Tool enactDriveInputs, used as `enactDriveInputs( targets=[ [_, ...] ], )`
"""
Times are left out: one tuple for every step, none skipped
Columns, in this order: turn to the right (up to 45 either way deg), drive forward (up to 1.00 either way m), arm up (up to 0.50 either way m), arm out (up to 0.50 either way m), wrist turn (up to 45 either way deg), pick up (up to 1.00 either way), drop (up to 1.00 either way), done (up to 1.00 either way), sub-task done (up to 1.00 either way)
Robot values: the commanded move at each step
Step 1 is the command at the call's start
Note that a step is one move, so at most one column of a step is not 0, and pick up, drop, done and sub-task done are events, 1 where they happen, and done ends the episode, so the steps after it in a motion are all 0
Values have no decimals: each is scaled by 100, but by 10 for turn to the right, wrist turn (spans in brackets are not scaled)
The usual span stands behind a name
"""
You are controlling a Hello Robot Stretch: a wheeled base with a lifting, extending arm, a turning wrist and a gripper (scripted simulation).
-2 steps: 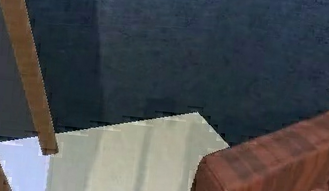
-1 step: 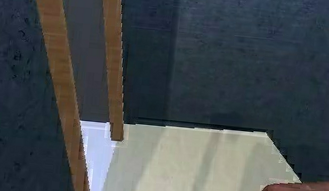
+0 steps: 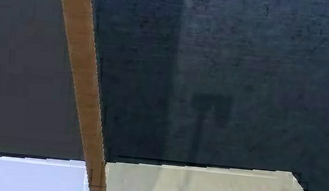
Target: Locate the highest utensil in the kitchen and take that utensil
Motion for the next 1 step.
enactDriveInputs(
  targets=[
    [-120,0,0,0,0,0,0,0,0]
  ],
)
